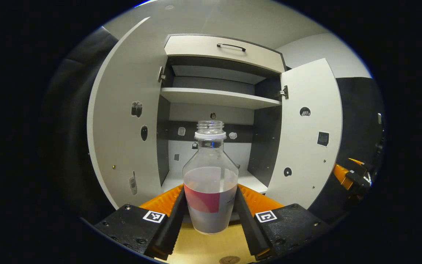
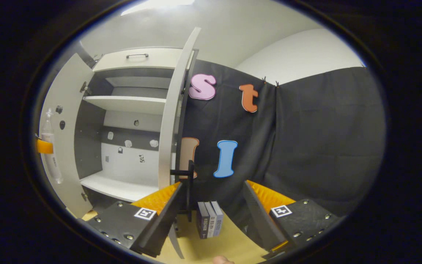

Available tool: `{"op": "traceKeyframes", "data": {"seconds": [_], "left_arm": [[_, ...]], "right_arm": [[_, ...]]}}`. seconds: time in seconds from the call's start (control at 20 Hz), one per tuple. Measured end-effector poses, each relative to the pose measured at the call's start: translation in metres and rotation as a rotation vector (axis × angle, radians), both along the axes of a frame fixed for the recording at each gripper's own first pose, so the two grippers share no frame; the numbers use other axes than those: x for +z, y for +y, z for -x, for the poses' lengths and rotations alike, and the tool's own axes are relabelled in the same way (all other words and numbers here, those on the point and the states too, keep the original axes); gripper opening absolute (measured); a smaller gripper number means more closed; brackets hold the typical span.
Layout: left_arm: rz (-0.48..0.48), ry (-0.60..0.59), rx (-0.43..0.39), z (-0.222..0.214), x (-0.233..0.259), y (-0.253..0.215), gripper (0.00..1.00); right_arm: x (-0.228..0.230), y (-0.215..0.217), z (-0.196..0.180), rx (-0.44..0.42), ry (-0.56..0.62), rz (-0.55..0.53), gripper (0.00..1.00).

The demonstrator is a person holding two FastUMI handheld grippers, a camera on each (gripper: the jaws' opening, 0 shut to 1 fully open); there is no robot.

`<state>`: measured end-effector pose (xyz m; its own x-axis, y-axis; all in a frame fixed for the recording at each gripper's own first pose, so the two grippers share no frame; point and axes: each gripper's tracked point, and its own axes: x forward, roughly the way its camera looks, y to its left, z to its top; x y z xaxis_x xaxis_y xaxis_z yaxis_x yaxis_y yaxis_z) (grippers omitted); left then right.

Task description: Grasp the bottle in the cabinet with the left hand and place it on the coaster, then close the right door with the right hand and the left door with the left hand.

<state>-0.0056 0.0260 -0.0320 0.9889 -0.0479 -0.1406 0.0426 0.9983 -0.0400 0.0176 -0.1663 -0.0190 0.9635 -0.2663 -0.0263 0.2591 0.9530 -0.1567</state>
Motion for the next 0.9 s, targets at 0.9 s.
{"op": "traceKeyframes", "data": {"seconds": [0.9], "left_arm": [[0.061,0.337,-0.177,0.025,-0.305,-0.063,0.76]], "right_arm": [[0.035,-0.010,0.022,-0.021,-0.069,0.033,1.00]]}}
